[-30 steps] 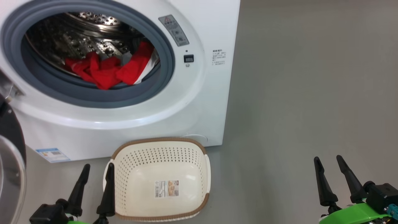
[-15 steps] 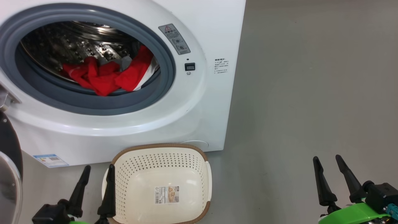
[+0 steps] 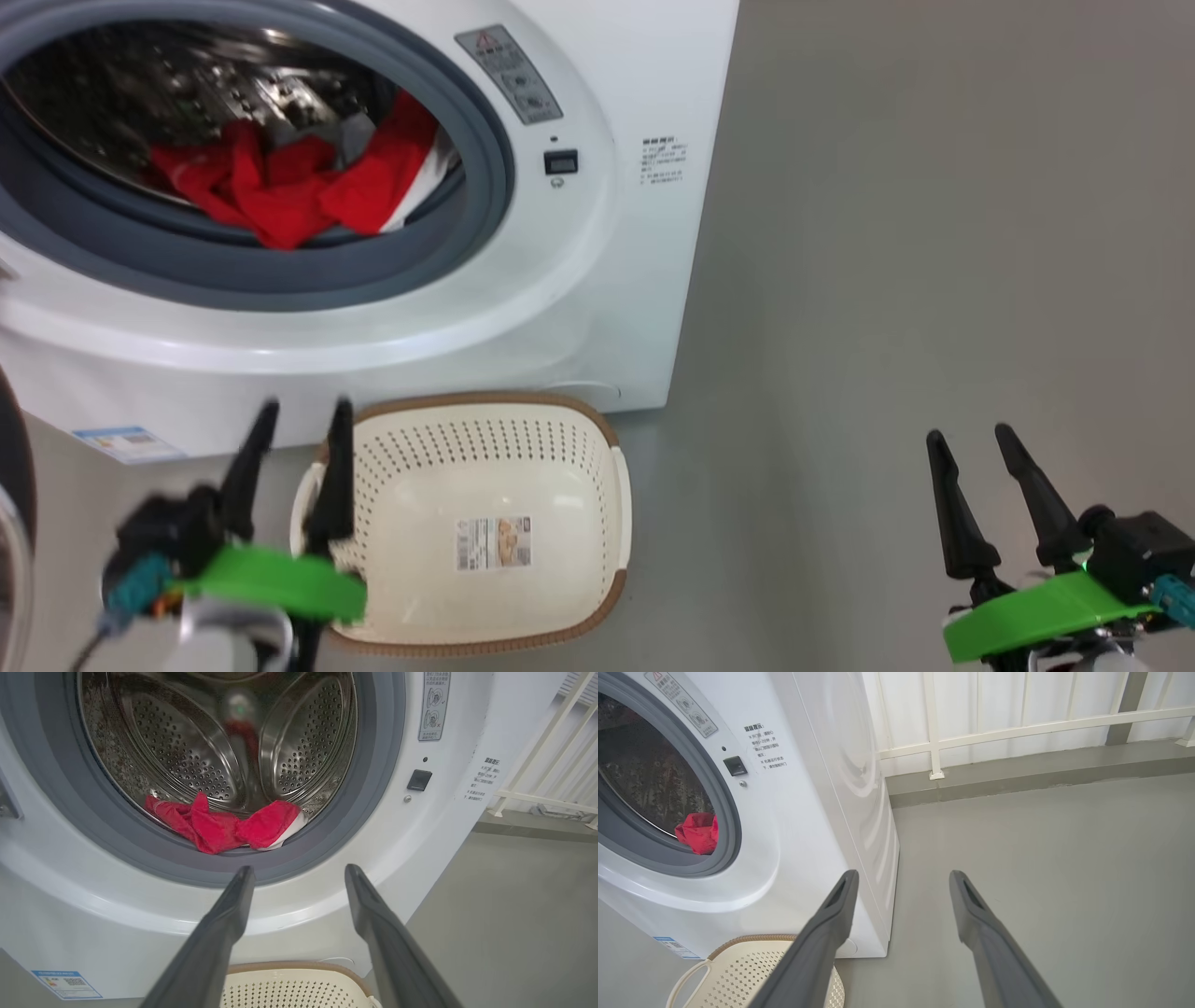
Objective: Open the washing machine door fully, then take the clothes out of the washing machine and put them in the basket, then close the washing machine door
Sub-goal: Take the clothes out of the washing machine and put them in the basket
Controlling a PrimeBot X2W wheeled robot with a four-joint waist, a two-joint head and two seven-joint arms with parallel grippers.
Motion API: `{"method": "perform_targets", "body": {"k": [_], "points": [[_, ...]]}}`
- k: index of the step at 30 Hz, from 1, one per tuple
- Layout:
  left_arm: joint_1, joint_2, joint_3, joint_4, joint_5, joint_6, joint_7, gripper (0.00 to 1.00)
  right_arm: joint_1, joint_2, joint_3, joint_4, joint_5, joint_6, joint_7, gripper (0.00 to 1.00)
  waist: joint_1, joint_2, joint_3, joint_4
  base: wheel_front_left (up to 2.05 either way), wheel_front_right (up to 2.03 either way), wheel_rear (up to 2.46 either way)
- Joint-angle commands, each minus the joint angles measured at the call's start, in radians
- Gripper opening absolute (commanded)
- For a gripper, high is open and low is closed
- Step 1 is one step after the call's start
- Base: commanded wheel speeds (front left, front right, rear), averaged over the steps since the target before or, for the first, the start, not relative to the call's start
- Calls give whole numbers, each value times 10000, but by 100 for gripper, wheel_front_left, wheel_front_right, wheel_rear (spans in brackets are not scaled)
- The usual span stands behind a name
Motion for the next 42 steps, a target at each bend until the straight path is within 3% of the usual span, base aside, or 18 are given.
{"method": "perform_targets", "body": {"k": [1,15,25,42], "points": [[-653,197,331,-26,87,-56,-51,100,-369,-106,239,-282,-1,65,-65,100,0,0,463,-103,0,0,0],[-5026,1033,226,3305,165,-56,-51,100,-1066,-45,654,-413,-34,65,-65,100,0,0,2097,-750,0,0,0],[-7618,1806,-380,5176,230,-56,-51,100,-1667,-20,710,-597,-24,65,-65,100,0,0,3269,-1058,0,0,0],[-9362,3093,-1293,6894,-220,-56,-51,100,-2095,-120,1027,-739,28,65,-65,100,0,0,4041,-1883,0,0,0]]}}
